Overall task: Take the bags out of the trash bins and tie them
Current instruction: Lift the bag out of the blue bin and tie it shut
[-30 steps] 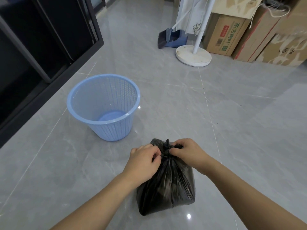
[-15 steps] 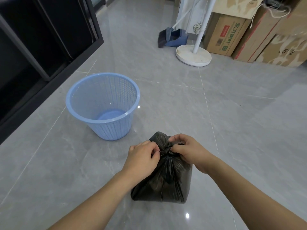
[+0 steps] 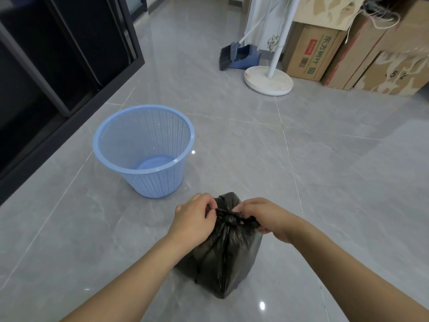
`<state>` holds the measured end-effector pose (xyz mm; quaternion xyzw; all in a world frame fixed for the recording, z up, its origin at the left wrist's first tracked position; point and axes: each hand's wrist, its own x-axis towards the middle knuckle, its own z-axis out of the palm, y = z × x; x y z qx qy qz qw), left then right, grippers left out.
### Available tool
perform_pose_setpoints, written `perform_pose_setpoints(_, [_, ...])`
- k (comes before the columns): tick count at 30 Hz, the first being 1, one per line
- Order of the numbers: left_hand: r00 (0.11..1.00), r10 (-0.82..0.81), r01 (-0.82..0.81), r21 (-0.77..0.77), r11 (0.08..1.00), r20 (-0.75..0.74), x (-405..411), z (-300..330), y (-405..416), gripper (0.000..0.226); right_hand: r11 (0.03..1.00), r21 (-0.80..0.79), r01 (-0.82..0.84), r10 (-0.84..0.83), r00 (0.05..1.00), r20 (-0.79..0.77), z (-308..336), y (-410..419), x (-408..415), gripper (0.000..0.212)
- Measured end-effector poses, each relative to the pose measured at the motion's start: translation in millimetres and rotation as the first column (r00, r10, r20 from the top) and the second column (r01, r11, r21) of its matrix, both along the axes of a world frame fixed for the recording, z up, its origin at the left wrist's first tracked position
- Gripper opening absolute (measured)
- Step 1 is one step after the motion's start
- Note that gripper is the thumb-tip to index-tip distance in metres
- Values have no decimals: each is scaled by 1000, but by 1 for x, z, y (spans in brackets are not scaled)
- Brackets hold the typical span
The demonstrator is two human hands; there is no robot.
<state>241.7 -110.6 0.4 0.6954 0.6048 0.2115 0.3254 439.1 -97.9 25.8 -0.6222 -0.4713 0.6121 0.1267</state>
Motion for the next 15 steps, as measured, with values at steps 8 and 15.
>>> perform_pose_setpoints(8, [998, -67, 67, 20, 998, 0, 6, -3, -22, 31, 997, 70, 43, -48, 996, 71, -9, -1, 3, 21])
perform_pose_setpoints(15, [995, -38, 47, -105, 993, 90, 17, -9, -17, 19, 993, 88, 80, -86, 994, 66, -11, 0, 2, 27])
